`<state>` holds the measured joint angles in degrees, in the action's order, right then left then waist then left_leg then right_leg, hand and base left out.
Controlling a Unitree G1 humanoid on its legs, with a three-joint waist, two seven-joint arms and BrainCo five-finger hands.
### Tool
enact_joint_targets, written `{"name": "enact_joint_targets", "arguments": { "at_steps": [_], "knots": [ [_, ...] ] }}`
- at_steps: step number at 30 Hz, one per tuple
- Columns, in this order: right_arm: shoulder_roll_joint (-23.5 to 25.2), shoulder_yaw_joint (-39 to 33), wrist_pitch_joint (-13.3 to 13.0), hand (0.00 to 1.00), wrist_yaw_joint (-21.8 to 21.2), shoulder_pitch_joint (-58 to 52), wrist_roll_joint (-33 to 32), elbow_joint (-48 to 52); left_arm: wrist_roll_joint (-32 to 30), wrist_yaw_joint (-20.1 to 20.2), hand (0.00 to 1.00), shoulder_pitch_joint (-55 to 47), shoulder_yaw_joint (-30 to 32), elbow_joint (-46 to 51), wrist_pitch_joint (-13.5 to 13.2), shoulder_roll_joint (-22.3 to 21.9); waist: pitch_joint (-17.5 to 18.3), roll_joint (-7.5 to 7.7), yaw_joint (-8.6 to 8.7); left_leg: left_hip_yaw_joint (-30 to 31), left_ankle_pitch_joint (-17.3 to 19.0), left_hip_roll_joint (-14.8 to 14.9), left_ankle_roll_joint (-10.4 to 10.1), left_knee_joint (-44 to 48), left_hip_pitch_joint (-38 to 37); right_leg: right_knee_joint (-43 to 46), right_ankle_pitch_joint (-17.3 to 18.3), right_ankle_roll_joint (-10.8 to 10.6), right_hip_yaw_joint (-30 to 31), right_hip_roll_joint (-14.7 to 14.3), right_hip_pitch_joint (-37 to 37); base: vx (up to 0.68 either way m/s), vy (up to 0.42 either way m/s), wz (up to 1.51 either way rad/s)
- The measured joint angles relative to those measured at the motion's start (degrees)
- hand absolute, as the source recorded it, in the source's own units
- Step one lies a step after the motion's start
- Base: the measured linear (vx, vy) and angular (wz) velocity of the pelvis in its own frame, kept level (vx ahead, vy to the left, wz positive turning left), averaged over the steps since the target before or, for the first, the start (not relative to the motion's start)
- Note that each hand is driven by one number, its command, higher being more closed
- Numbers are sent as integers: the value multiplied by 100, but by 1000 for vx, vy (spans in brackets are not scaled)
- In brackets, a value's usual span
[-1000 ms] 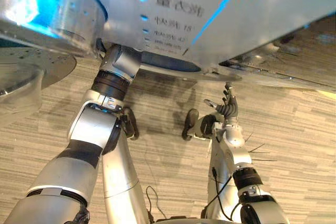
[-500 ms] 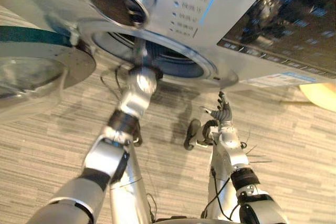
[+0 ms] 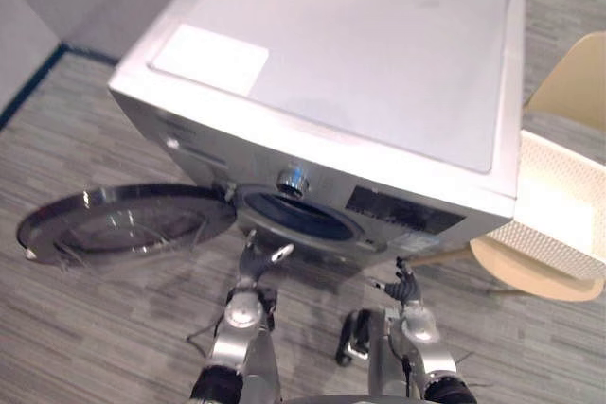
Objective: Pick up the laundry basket with both hands and put the clothes into the washing machine.
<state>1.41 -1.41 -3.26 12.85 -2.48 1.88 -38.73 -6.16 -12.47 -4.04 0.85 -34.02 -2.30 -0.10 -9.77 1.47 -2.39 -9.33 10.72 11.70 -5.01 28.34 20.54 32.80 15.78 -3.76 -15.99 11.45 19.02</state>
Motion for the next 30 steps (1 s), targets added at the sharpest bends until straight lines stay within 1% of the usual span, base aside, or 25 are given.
{"name": "enact_joint_targets", "arguments": {
  "at_steps": [2, 5, 6, 10, 12, 13, 14, 15, 16, 17, 18, 19, 20, 21, 22, 23, 24, 25, 26, 27, 28, 29, 30],
  "knots": [
    [-82, -116, 5, 0, -64, 104, 0, -674, 49, 6, 0, 9, 179, -797, -1, 37, 200, -98, -2, -187, -374, -109, 32, -944, -536, -1001, -474, -73, 15, -132, -429, 98, 69, -18],
    [-197, -212, 30, 0, -69, 206, -1, -1123, 33, 21, 0, 7, 201, -1241, 6, 82, 249, -163, 27, -318, -780, -271, 61, -1823, -1087, -1952, -965, -135, 43, -229, -962, 119, 85, -17],
    [-229, -265, 42, 0, -69, 236, -3, -1217, -3, 29, 0, 9, 202, -1316, 6, 108, 254, -167, 27, -376, -840, -300, 80, -2001, -1229, -2211, -1115, -147, 65, -264, -1111, 85, 62, -16],
    [-312, -309, 64, 0, -66, 461, -2, -1455, -126, 115, 0, 32, 200, -1553, 5, 195, 256, -160, 25, -627, -862, -388, 95, -2176, -1499, -2539, -1364, -203, 333, -333, -1275, 25, 64, -38],
    [-306, -255, 78, 0, -61, 722, 1, -1519, -128, 115, 0, 103, 195, -1629, -2, 228, 230, -145, 8, -859, -878, -390, 123, -2169, -1459, -2444, -1527, -180, 576, -344, -1004, -72, 50, -60],
    [-305, -179, 78, 0, -61, 788, 2, -1523, -128, 116, 0, 152, 195, -1655, -4, 230, 226, -146, 11, -878, -871, -394, 135, -2106, -1364, -2327, -1588, -157, 584, -329, -850, -154, 68, -50],
    [-300, -66, 78, 0, -56, 872, 5, -1509, -128, 117, 0, 294, 195, -1706, -5, 220, 180, -124, 9, -851, -841, -413, 193, -1923, -1171, -1956, -1699, -108, 574, -277, -513, -143, 73, -41],
    [-303, -41, 99, 0, -52, 998, 35, -1494, -127, 116, 0, 386, 199, -1693, -3, 204, 85, -75, -16, -675, -776, -602, 321, -1850, -1052, -2007, -1863, -221, 657, -220, -428, -249, 121, -48],
    [-308, -24, 107, 0, -44, 1040, 47, -1477, -129, 114, 0, 395, 236, -1678, -19, 156, 50, -160, -54, -756, -710, -487, 517, -1922, -1074, -1541, -1557, -190, 605, -238, -363, -205, 95, -21],
    [-262, 29, 123, 0, -27, 1036, 47, -1433, -119, 110, 0, 439, 313, -1559, -25, 132, -75, -34, -12, -798, -710, -533, 549, -1647, -1056, 310, -730, 27, 460, 76, -122, -184, 71, 11],
    [-213, 61, 127, 0, -28, 991, 47, -1433, -119, 108, 0, 421, 338, -1495, -23, 137, -73, 42, -27, -779, -711, -582, 549, -1554, -1025, 961, -533, -56, 419, 147, -162, -129, 13, 44],
    [-88, 82, 126, 0, -38, 920, 49, -1430, -102, 100, 0, 329, 391, -1308, -18, 135, -61, 118, -158, -752, -677, -622, 603, -1342, -943, 1675, -420, -196, 422, 190, -425, -144, -42, 33],
    [45, 96, 123, 0, -39, 874, 49, -1432, -77, 84, 0, 226, 466, -1105, -18, 117, 42, 301, -275, -779, -662, -674, 623, -1068, -742, 1737, -478, -407, 473, 189, -716, -158, -71, 14],
    [54, 139, 114, 0, -40, 914, 50, -1432, -66, 75, 0, 196, 554, -1056, -20, 79, 59, 325, -361, -799, -654, -672, 631, -914, -608, 1473, -251, -564, 545, 142, -814, -281, -54, -38],
    [-61, 137, 101, 0, -40, 1109, 51, -1440, -49, 27, 0, 170, 716, -1001, -7, -114, 69, 39, -533, -835, -667, -499, 612, -818, -352, 817, -127, -685, 561, -154, -844, -273, 7, -64],
    [-110, 118, 101, 0, 2, 1192, 51, -1412, -48, -25, 0, 88, 706, -984, -6, -260, 109, -97, -616, -889, -798, -354, 596, -988, -281, 297, -8, -565, 517, -349, -993, -291, 8, -67],
    [-115, 123, 91, 0, 80, 1204, 47, -1387, -54, -35, 0, 23, 677, -966, -16, -308, 107, -79, -633, -1000, -907, -351, 651, -1059, -226, 205, 171, -380, 500, -340, -995, -253, -40, -23],
    [-127, 75, 60, 0, 181, 1232, 47, -1386, -52, -35, 0, 82, 585, -937, -13, -285, 78, -64, -592, -996, -993, -392, 664, -999, -38, -115, 390, -70, 397, -312, -1023, -338, -121, -1],
    [-208, 40, 48, 0, 229, 1283, 42, -1395, -45, -35, 0, 199, 521, -942, -6, -299, 18, -135, -588, -945, -1076, -353, 615, -882, 201, -614, 550, 11, 269, -402, -1121, -359, -133, 13],
    [-297, 23, 43, 0, 253, 1336, 41, -1397, -9, -41, 0, 295, 438, -1003, -1, -340, -109, -390, -501, -765, -1200, -261, 463, -920, 274, -817, 395, 79, 189, -623, -1234, -410, -107, 29],
    [-277, -10, 73, 0, 311, 1234, 40, -1398, 26, -31, 0, 282, 292, -1045, -14, -292, -143, -461, -377, -613, -1547, -278, 327, -1304, 196, -1001, 228, 144, 14, -662, -1304, -315, -66, 48],
    [-211, -106, 86, 0, 336, 1114, 41, -1392, 30, -35, 0, 274, 183, -1065, -11, -243, -165, -386, -296, -549, -1608, -325, 102, -1649, 75, -1051, 170, 218, -114, -627, -1323, -357, -39, 60],
    [-166, -192, 104, 0, 355, 1022, 42, -1397, 28, -17, 0, 286, 88, -1067, -9, -200, -194, -334, -264, -499, -1580, -365, 128, -1555, 103, -1047, 118, 292, -214, -578, -1280, -296, -25, 45]
  ]
}}
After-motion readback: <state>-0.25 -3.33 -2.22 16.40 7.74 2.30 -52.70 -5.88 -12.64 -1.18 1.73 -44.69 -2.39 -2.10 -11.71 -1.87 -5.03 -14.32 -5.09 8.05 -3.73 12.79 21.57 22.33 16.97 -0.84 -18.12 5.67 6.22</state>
